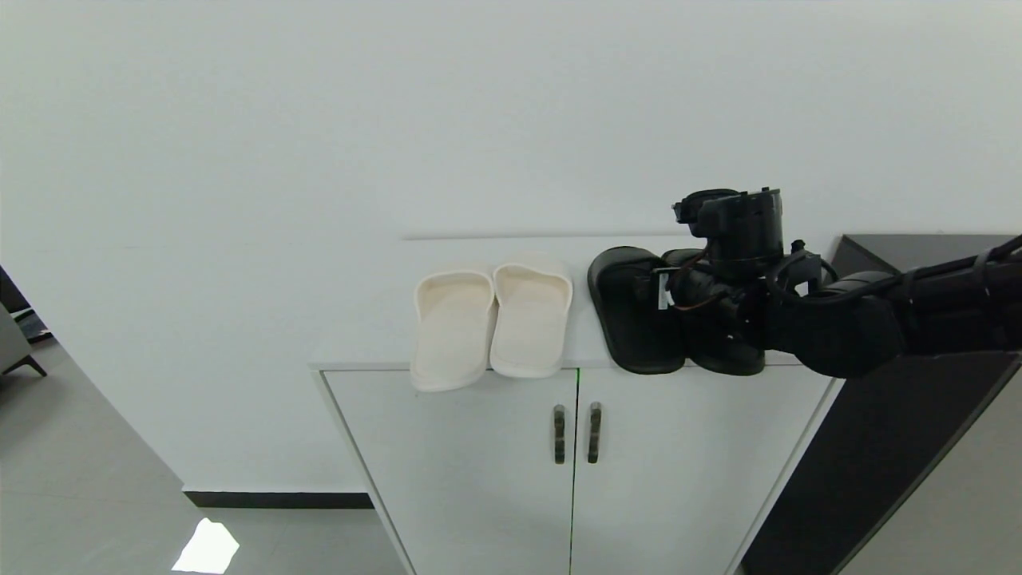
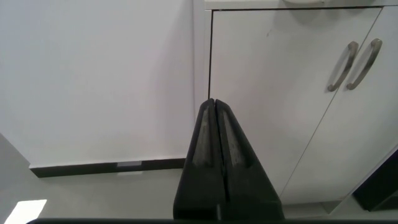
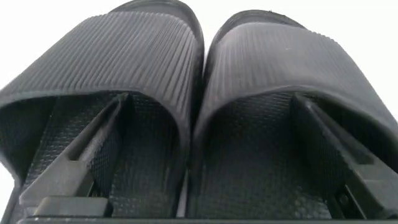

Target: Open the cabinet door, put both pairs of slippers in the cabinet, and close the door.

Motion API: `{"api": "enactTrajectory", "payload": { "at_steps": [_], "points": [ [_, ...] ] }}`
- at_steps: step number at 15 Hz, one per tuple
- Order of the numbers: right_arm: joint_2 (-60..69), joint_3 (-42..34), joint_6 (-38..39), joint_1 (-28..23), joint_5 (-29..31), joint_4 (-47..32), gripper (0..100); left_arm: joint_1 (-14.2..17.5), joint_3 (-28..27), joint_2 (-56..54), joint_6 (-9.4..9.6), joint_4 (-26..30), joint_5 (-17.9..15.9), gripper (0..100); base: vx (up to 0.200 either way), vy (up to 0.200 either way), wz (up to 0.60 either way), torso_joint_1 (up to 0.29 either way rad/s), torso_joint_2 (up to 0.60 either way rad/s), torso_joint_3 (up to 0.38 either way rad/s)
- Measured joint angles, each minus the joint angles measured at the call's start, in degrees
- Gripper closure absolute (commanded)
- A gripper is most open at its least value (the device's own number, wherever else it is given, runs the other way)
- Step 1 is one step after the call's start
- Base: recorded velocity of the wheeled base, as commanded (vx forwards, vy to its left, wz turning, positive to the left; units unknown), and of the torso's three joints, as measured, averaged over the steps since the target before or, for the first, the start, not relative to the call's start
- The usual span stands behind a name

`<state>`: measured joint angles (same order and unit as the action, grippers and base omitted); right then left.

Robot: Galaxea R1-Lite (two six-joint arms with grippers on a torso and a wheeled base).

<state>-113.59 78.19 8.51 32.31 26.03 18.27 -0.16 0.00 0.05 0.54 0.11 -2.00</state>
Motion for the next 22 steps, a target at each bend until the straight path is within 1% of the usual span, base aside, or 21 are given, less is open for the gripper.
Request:
{"api": "enactTrajectory", "payload": {
  "at_steps": [2,3,5,7,12,14,16,17,20,22],
  "points": [
    [-1.15,1.94,0.02,0.05,0.05,-0.11,0,0.00,0.00,0.00,0.00,0.02,0.00,100,0.000,0.000,0.00,0.000,0.00,0.000],
    [-1.68,3.10,0.00,0.05,0.05,-0.29,100,-0.02,0.00,-0.02,0.00,0.05,0.00,100,0.000,0.000,0.00,0.000,0.00,0.000],
    [-2.94,5.41,-0.04,0.02,0.07,-0.54,100,-0.02,0.00,-0.02,0.00,0.05,0.00,100,0.000,0.000,0.00,0.000,0.00,0.000],
    [-3.80,6.14,-0.13,0.02,0.07,-0.95,100,-0.02,0.00,-0.02,0.00,0.02,0.04,100,0.000,0.000,0.00,0.000,0.00,0.000],
    [-3.67,6.25,-0.15,0.02,0.02,-1.08,100,-0.06,0.00,-0.02,-0.10,0.00,0.04,100,0.000,0.000,0.00,0.000,0.00,0.000],
    [-1.99,5.05,-0.15,0.02,-0.15,-1.41,100,0.00,0.00,-0.02,-0.10,0.02,0.00,100,0.000,0.000,0.00,0.000,0.00,0.000],
    [1.52,1.50,-0.02,0.11,-1.01,-1.44,100,-0.02,0.00,-0.02,-0.02,0.02,0.00,100,0.000,0.000,0.00,0.000,0.00,0.000],
    [4.00,-1.18,0.07,0.30,-2.74,-1.41,100,-0.02,0.00,-0.02,-0.02,0.02,0.00,100,0.000,0.000,0.00,0.000,0.00,0.000],
    [13.01,-10.14,0.27,1.78,-10.33,-1.23,100,-0.02,0.00,-0.02,-0.02,0.02,-0.02,100,0.000,0.000,0.00,0.000,0.00,0.000],
    [20.13,-17.49,1.32,3.46,-15.96,-1.15,100,-0.02,0.00,-0.02,0.00,0.02,0.00,100,0.000,0.000,0.00,0.000,0.00,0.000]
  ]
}}
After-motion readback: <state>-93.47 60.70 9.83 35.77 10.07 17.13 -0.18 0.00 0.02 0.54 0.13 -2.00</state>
